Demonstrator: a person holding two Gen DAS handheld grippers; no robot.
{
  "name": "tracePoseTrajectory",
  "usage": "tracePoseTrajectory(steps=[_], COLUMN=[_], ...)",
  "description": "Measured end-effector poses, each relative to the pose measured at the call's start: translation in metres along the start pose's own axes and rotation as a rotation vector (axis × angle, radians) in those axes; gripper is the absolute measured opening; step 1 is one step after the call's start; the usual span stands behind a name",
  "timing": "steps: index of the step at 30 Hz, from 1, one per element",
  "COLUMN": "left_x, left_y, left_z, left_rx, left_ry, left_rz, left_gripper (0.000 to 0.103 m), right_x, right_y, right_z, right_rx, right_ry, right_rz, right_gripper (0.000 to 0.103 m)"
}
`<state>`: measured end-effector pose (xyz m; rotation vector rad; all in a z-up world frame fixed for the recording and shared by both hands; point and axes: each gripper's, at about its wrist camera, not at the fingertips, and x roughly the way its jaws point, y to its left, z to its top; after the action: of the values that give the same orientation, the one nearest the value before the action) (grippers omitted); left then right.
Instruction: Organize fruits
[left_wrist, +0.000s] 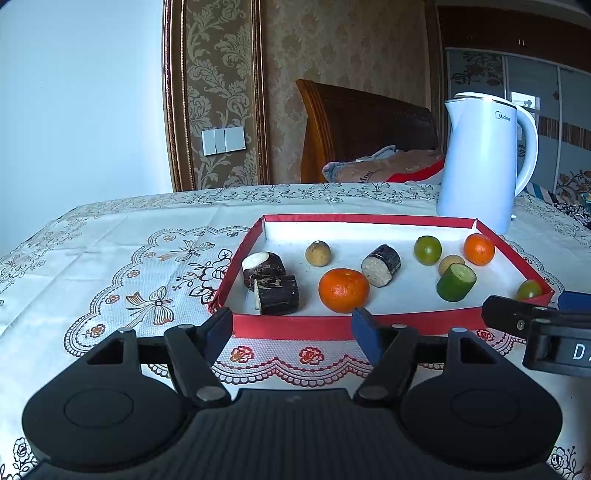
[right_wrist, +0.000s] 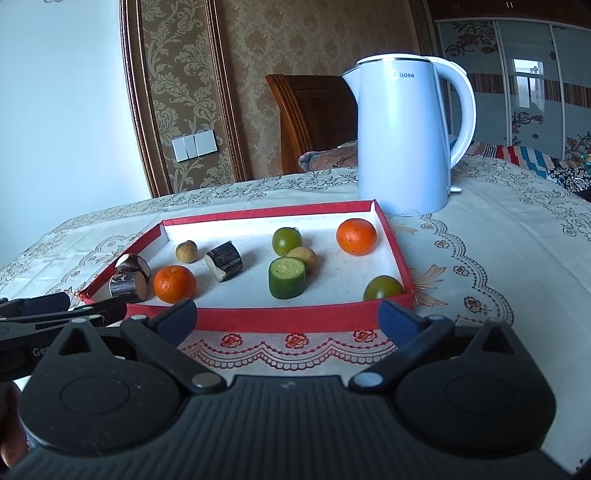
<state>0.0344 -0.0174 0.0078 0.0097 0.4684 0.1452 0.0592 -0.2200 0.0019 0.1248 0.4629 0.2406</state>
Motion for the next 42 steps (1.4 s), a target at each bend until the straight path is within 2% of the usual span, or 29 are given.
tracePoseTrajectory(steps=[19,23,42], left_x=[-0.0007,-0.0011,-0.0012], left_y=[-0.0027,-0.0013,-0.0028], left_z=[0.0003,0.0002,-0.0004], left_rx=[0.015,0.010,0.028], left_ry=[-0.005,-0.010,-0.012], left_rz=[0.003,0.003,0.021], left_gripper=[0.071,0.078,0.078], right_x=[0.0017,0.0025,0.0019], right_y=[0.0003,0.0013,0.0012], right_z=[-0.0001,-0.0003,-0.0003], right_rx=[-0.004,-0.009,-0.008], right_ry=[0.007,0.011,0.007], right_rz=[0.001,0.002,0.002], right_gripper=[0.103,0.103,0.103])
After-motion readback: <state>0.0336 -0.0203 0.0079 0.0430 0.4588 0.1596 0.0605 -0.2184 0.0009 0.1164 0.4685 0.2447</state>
